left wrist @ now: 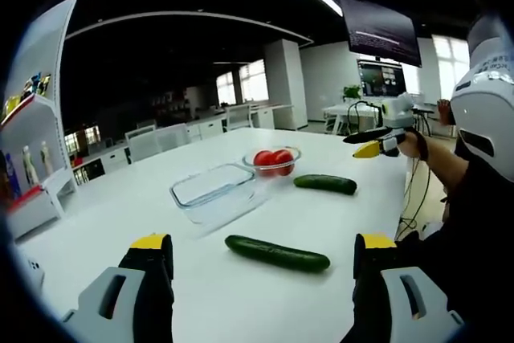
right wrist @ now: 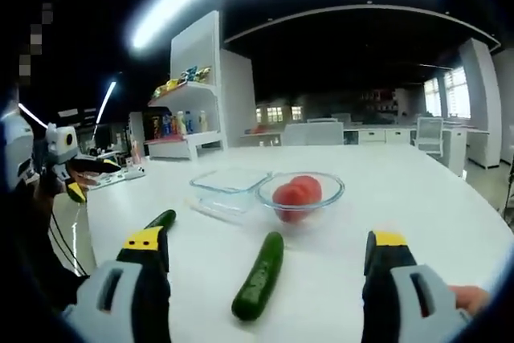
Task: Sort the scattered tomatoes and cucumbers on the table and place them into their respective storage containers
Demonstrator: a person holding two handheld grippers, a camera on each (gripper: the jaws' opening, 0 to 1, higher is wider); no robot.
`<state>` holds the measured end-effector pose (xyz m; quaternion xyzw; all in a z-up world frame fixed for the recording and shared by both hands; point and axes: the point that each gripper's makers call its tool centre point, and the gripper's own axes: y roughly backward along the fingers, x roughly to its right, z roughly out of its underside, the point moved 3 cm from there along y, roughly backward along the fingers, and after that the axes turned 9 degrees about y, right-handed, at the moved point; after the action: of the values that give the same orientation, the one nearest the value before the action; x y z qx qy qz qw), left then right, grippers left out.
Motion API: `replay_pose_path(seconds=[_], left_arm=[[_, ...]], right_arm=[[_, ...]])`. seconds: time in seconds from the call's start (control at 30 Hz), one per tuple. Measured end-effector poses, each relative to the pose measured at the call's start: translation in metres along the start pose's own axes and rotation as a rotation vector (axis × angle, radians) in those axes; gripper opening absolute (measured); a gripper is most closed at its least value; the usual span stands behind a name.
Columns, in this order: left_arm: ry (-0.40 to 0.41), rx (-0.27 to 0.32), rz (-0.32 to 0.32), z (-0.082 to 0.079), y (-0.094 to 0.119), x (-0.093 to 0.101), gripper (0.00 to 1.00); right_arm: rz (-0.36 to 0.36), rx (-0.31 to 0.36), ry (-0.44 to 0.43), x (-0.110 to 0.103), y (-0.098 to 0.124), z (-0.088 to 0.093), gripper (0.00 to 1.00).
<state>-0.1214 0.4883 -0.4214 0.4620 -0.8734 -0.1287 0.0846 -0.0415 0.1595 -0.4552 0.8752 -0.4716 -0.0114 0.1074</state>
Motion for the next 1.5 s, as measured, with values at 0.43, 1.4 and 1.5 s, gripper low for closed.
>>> replay_pose_path(seconds=[0.43,1.4,1.5], left_arm=[[0.003,0.001,0.007,0.003,-0.001,0.001,0.93],[0.029,-0.002,0.003,0.011,-0.001,-0.002,0.93],[0.033,0.001,0.011,0.010,0.000,0.000,0.93]], right_arm=[[-0.035,-0.082,0.013,-0.012,-0.007,0.022,0.97],[-0.079,-0.140,0.030,-0.026,-0.039,0.038,0.94],[-0.083,-0.143,0.030,-0.027,-0.046,0.039,0.94]])
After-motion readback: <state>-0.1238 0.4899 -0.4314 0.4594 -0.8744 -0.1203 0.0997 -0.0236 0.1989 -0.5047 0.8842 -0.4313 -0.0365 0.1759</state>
